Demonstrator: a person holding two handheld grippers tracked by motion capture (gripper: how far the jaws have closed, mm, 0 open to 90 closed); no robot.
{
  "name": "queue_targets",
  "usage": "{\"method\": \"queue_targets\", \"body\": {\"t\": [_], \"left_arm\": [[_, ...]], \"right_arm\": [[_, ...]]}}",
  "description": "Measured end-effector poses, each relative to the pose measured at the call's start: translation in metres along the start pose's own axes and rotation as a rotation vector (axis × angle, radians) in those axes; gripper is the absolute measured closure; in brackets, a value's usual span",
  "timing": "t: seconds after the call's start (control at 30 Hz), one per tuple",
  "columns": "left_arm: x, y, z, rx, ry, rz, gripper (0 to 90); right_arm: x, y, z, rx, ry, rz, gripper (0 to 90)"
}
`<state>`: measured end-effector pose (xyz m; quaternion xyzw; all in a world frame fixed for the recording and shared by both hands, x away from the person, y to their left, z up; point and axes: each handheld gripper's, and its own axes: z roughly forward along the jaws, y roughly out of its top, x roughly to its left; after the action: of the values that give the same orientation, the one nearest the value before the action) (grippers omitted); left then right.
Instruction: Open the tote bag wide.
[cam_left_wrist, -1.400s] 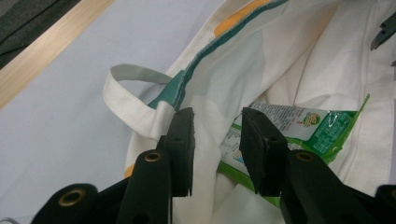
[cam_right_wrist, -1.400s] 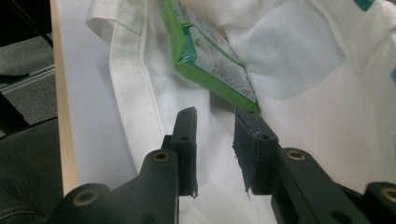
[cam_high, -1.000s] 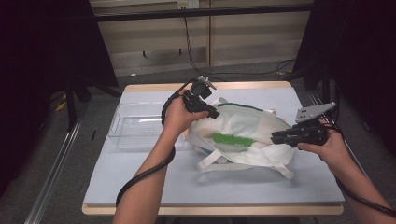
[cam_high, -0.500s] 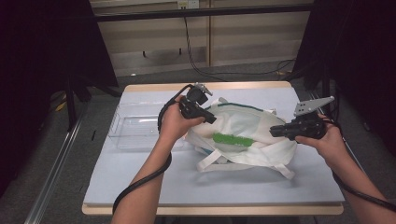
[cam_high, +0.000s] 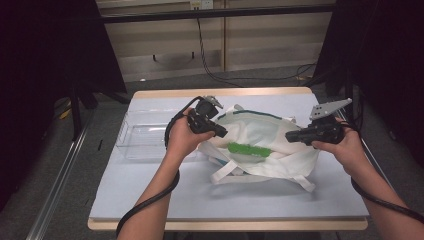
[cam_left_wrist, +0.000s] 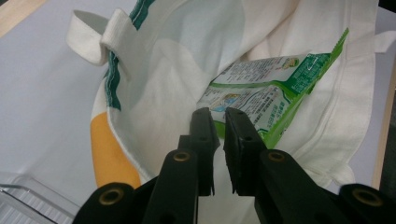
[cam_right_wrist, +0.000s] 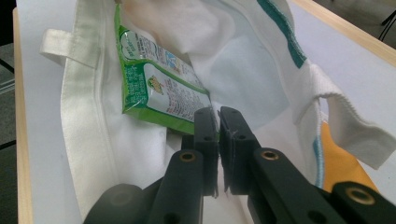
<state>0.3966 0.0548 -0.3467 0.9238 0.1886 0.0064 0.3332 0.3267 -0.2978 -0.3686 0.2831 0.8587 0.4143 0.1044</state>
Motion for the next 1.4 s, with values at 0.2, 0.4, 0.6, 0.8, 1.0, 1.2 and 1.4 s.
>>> {"method": "queue_targets", "body": {"t": [0.2, 0.4, 0.6, 0.8, 1.0, 1.2, 1.4], "left_arm": [[-0.007, -0.005, 0.001, -0.007, -0.004, 0.005, 83.0], [-0.011, -0.011, 0.005, -0.002, -0.013, 0.013, 82.9], [-0.012, -0.017, 0.009, 0.001, -0.020, 0.002, 83.8], [-0.014, -0.023, 0.010, -0.002, -0.018, 0.003, 84.3], [-0.018, -0.029, 0.013, -0.010, -0.025, -0.001, 84.2], [-0.019, -0.035, 0.015, 0.010, -0.012, 0.002, 84.3], [-0.019, -0.040, 0.018, 0.018, -0.011, 0.003, 84.7]], "right_arm": [[-0.003, 0.001, 0.002, 0.005, -0.005, 0.009, 86.6], [-0.006, 0.001, 0.005, 0.011, -0.019, 0.010, 87.4], [-0.007, 0.001, 0.008, 0.026, -0.031, 0.004, 88.1], [-0.010, 0.002, 0.010, 0.028, -0.047, 0.010, 88.4], [-0.013, 0.000, 0.012, 0.033, -0.056, 0.026, 88.4], [-0.016, -0.002, 0.014, 0.042, -0.075, 0.041, 88.4], [-0.020, -0.004, 0.014, 0.034, -0.085, 0.068, 88.4]]}}
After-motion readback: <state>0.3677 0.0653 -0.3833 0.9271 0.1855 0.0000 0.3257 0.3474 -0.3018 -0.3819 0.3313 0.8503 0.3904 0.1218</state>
